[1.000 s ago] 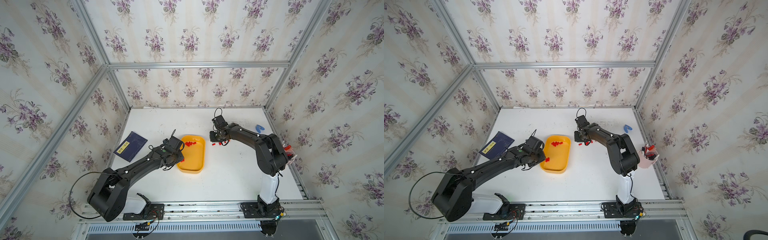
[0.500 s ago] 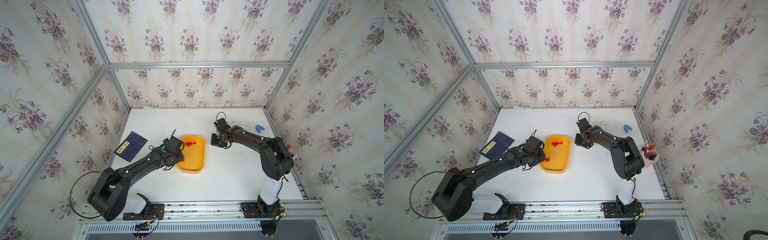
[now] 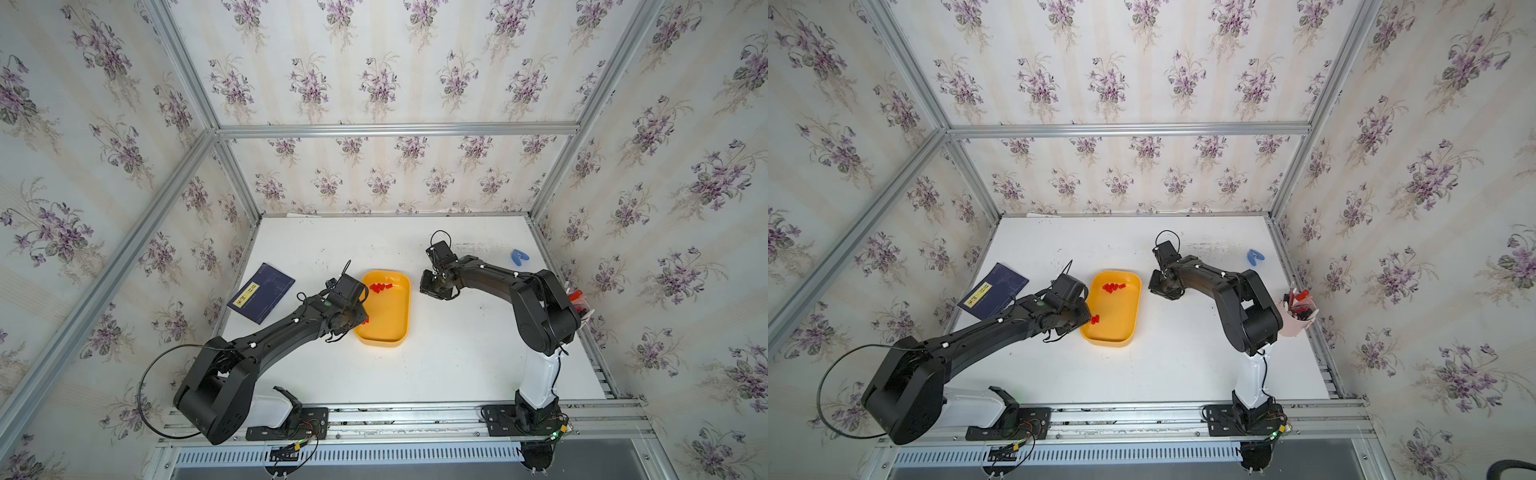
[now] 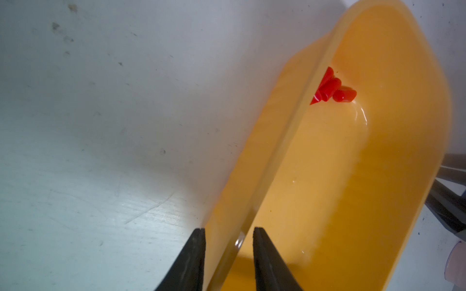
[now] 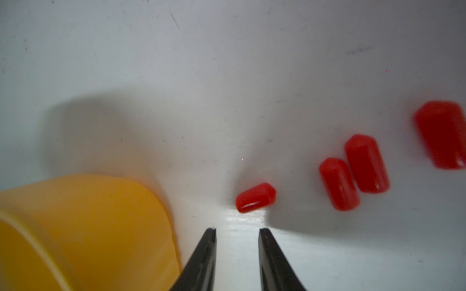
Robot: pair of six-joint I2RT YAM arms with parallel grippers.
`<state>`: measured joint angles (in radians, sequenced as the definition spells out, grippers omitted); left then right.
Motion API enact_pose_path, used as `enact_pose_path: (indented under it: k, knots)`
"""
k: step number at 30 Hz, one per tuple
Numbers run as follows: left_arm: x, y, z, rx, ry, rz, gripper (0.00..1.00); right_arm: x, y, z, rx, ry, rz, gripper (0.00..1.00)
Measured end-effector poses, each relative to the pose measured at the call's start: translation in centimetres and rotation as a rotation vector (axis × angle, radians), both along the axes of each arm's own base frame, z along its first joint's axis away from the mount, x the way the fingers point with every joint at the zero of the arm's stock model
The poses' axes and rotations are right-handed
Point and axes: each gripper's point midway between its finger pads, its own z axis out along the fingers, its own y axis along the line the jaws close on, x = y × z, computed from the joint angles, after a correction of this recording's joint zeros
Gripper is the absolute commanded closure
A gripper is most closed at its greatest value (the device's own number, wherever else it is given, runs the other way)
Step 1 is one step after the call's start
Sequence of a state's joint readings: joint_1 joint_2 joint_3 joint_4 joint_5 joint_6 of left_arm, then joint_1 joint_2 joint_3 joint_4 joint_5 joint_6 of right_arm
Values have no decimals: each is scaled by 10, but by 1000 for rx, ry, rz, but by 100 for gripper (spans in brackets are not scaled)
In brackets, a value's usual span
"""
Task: Take the screw protection sleeves out of the storage box
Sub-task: Adjust the screw protection sleeve at the center of the board.
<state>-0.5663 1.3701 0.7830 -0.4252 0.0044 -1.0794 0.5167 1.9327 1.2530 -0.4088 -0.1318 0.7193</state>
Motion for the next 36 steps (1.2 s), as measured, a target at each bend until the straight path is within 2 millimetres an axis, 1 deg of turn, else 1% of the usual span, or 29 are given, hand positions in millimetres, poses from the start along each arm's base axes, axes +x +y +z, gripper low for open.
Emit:
enact_pose_path:
  k: [5, 15, 24, 30, 36]
  knots:
    - [0, 0, 0, -1, -2, 0, 62, 0, -4, -3, -17, 1, -19, 66]
    - [0, 0, 2, -4, -7, 0, 62, 13, -11, -7, -50, -15, -49, 65]
    - [0, 0, 2, -4, -9, 0, 62, 25, -8, -8, -54, -29, -52, 66]
    - [0, 0, 2, -3, -10, 1, 62, 27, -10, -9, -66, -29, -45, 70]
    - [0, 1, 1, 2, -9, -5, 62, 29, -11, -10, -97, -28, -15, 77]
